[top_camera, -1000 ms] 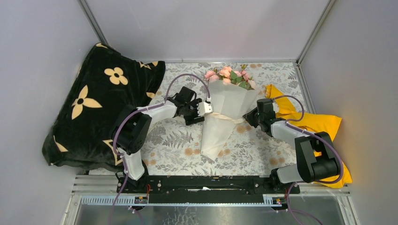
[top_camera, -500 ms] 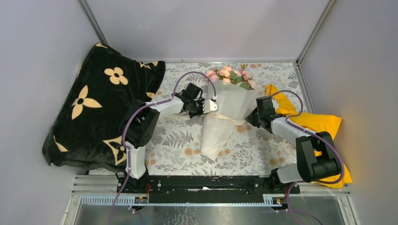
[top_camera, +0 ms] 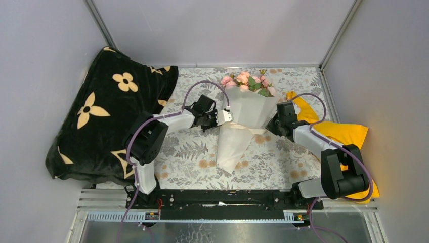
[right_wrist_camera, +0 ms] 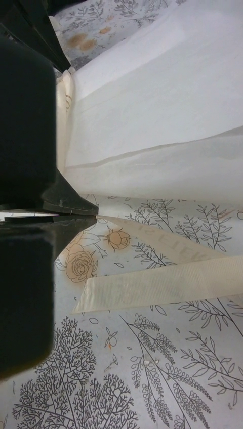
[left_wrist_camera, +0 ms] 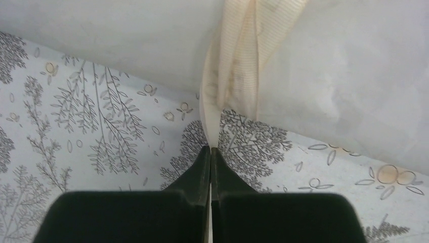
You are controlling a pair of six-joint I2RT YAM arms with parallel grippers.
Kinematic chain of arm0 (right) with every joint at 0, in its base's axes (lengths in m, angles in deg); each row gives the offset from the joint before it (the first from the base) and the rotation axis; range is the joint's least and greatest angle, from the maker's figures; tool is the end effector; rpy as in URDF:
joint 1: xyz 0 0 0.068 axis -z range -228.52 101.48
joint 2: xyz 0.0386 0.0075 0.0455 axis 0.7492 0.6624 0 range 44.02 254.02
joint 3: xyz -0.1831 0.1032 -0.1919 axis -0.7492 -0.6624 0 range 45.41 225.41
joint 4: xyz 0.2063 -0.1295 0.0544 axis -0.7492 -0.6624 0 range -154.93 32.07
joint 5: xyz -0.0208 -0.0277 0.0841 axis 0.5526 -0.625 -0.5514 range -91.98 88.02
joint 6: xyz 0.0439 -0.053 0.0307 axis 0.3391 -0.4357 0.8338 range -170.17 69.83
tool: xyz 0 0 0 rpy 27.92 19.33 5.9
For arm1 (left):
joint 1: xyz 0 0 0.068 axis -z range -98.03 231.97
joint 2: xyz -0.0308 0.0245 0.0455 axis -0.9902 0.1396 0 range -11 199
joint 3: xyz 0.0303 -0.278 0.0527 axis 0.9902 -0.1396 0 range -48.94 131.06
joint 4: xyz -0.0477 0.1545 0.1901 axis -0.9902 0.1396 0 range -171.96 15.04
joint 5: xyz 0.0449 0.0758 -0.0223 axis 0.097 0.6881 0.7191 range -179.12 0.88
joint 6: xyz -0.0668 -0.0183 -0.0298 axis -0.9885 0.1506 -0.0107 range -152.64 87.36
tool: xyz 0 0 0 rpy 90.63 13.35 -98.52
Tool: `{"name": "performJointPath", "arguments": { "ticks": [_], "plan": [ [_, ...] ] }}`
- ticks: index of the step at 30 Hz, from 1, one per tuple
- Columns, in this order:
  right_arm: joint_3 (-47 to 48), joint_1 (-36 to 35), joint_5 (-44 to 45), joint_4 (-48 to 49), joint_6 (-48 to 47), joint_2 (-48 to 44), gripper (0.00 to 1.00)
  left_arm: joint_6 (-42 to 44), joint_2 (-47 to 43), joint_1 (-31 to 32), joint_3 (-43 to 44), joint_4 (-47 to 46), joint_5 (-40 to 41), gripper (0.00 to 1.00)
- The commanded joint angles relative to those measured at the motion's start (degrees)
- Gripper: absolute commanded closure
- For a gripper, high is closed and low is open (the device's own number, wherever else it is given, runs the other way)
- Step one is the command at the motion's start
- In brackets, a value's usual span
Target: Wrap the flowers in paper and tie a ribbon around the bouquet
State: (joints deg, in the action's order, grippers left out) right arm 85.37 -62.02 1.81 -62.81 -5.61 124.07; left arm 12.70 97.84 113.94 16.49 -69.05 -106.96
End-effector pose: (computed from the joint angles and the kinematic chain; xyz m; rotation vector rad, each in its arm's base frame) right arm 0.2790 0.0626 0.1848 0.6720 2.2960 0.4120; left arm 0.3237 -0.2249 0.1468 1.6594 1.8842 -0.3028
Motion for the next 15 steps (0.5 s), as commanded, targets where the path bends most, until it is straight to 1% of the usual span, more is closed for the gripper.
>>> {"name": "performJointPath", "arguments": {
  "ticks": [1, 5, 9, 13, 15],
  "plan": [
    [1.62, -0.39, -1.83, 1.79, -2.26, -3.98, 1.0, -6.03, -2.23, 0.72, -3.56, 2.22, 1.12, 1.0],
    [-1.81, -0.39, -5.02, 11.48, -7.02, -9.03, 1.0, -9.35, -4.57, 1.78, -5.01, 4.22, 0.81, 1.0],
    [-5.42, -0.39, -6.19, 21.68, -12.14, -12.89, 1.0, -12.6, -5.28, 2.3, -4.84, 6.12, 0.37, 1.0],
    [-3.73, -0.4, -9.38, 23.71, -15.44, -12.0, 1.0, -15.92, -5.81, 2.33, -3.17, 8.02, -0.45, 1.0],
    [-4.68, -0.39, -11.08, 27.55, -16.69, -11.37, 1.0, -17.09, -5.78, 2.73, -2.4, 8.64, -1.08, 1.0]
  ]
}}
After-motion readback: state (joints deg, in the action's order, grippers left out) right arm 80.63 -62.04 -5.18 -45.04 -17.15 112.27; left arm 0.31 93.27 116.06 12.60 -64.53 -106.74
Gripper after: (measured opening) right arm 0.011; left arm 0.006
